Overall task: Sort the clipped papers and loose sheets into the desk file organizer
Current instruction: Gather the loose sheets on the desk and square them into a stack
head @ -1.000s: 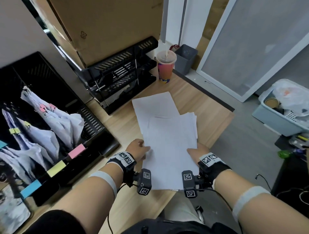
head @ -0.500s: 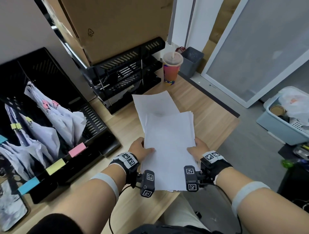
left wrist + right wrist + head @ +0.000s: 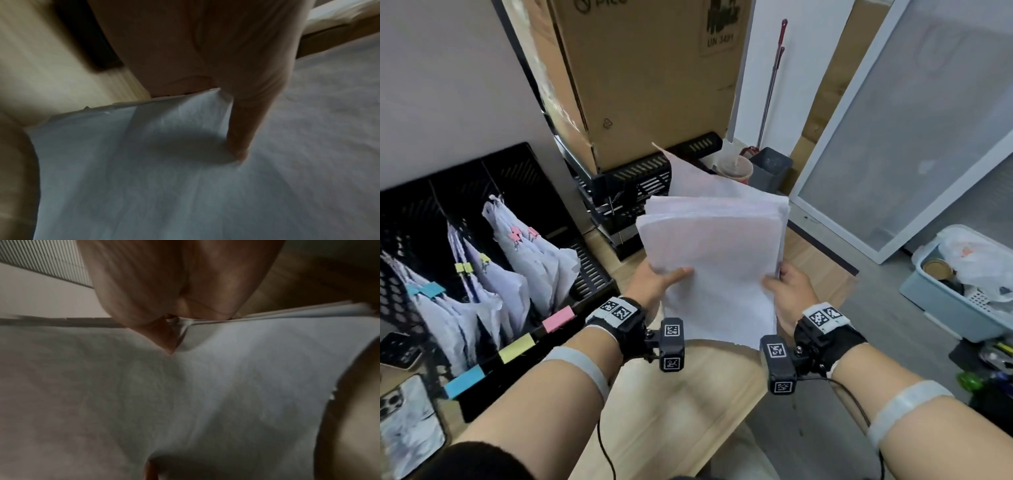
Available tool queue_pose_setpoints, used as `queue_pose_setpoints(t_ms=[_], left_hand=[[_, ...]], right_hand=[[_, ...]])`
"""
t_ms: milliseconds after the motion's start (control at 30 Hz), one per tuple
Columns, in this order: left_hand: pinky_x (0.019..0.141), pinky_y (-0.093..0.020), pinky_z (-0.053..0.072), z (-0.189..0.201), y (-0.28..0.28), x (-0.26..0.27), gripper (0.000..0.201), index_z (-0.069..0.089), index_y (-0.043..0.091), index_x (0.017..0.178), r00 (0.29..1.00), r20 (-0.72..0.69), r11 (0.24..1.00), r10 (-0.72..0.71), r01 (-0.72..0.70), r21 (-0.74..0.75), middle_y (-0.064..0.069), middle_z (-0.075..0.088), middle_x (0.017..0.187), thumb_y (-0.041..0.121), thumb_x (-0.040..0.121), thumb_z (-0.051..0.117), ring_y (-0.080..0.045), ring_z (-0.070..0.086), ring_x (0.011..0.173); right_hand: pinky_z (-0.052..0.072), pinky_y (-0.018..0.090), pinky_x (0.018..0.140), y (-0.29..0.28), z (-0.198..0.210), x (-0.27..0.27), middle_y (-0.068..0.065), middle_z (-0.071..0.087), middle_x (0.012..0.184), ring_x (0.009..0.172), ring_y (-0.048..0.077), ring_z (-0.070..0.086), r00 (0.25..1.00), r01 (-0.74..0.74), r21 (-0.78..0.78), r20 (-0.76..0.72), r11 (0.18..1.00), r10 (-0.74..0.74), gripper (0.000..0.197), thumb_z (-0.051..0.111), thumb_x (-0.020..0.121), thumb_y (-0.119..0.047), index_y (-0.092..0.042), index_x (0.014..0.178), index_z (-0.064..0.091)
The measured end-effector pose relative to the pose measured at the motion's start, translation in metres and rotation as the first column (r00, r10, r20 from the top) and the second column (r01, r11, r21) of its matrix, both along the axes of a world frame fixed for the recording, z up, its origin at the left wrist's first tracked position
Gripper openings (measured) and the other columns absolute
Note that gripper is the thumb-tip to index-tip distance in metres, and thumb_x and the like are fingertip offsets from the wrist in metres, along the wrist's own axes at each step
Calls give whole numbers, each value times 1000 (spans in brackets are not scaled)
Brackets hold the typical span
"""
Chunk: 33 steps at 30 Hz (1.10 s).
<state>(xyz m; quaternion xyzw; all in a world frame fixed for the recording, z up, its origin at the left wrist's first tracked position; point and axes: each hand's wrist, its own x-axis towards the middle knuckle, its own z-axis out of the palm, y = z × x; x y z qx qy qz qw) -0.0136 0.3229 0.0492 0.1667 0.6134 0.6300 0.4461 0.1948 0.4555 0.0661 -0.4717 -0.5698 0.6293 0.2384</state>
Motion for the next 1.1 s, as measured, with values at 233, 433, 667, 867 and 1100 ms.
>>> queue_pose_setpoints(t_ms=[233,433,667,867,1100], left_hand=[[98,-49,53,37,-17,-3,51,64,10,127,992,-89,982,-88,102,160,-15,70,123,3,79,80,-35,66,116],[96,-48,55,12,-34,9,60,63,9,128,998,6,989,-57,55,138,-15,71,122,11,73,85,-38,65,117],[84,-37,59,31,-26,13,32,69,2,117,996,-86,993,-23,32,110,-16,75,112,4,86,74,-31,71,101],[92,-41,57,59,-21,6,29,76,4,105,981,-189,985,47,-14,171,-11,78,105,21,82,81,-22,73,95],[104,-50,51,83,-17,-2,36,73,1,110,983,-138,970,119,-85,226,-16,74,115,30,90,72,-28,69,105]], right_hand=[[53,51,92,-3,27,1,8,74,105,98,31,69,1000,-29,101,4,994,29,27,62,79,-4,-13,104,68],[57,43,86,-26,17,14,7,73,104,93,24,70,996,-50,191,85,980,34,29,71,81,-10,-14,108,63],[57,49,88,-29,1,23,4,75,99,90,25,72,990,13,184,135,983,-38,18,73,82,-23,-17,99,69],[58,44,86,-25,20,12,9,75,94,89,25,72,993,50,250,91,967,-75,25,75,81,-25,-7,99,71],[50,30,66,-22,22,8,16,72,80,76,30,68,921,-179,330,389,927,39,26,69,84,-24,2,86,71]])
